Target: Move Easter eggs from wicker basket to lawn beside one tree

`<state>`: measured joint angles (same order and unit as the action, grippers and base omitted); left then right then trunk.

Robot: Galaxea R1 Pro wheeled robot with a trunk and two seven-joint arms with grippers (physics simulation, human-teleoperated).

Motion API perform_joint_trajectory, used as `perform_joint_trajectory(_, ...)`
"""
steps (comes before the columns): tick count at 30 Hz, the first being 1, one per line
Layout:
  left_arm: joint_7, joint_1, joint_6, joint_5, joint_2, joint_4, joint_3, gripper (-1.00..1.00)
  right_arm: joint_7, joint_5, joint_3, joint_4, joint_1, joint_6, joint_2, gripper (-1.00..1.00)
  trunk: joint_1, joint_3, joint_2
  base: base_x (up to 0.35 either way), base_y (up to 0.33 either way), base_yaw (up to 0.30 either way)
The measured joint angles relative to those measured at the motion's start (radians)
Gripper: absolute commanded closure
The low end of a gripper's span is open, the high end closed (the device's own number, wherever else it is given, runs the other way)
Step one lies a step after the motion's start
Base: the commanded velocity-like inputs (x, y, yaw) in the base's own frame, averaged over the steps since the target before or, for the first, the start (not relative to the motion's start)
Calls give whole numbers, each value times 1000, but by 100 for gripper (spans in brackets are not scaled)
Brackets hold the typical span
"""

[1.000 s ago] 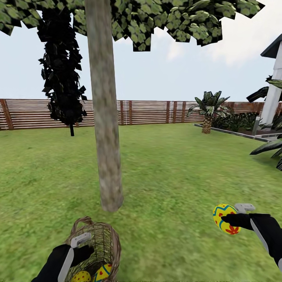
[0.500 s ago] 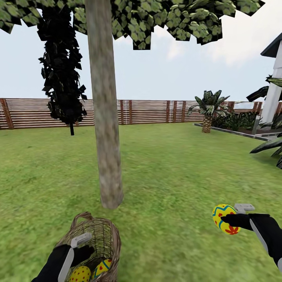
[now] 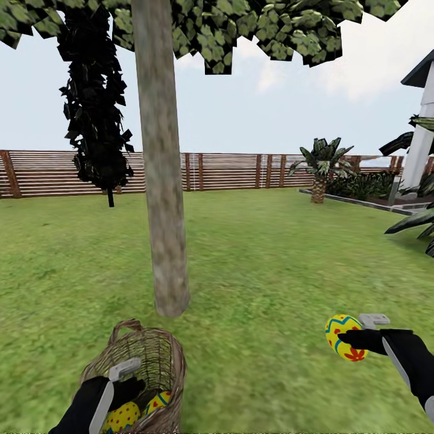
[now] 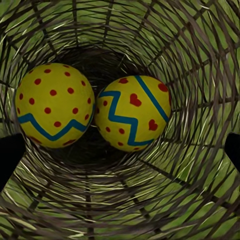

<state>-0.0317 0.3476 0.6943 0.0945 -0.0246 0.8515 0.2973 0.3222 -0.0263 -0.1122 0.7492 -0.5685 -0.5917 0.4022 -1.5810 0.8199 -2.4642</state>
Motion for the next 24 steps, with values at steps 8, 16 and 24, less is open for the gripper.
perform_joint_trajectory(8,0,0,0,0,-1,0,0,-100,-1,0,34,0,0,1,0,100,-21,27,-36,0,0,0)
perform_joint_trajectory(16,2,0,-2,0,-13,0,0,-100,-2,0,36,0,0,2,-6,100,-21,35,-36,23,0,0)
perform_joint_trajectory(24,3,0,-4,0,-15,-2,-1,-100,-2,0,35,0,0,2,-6,100,-21,35,-36,251,0,0)
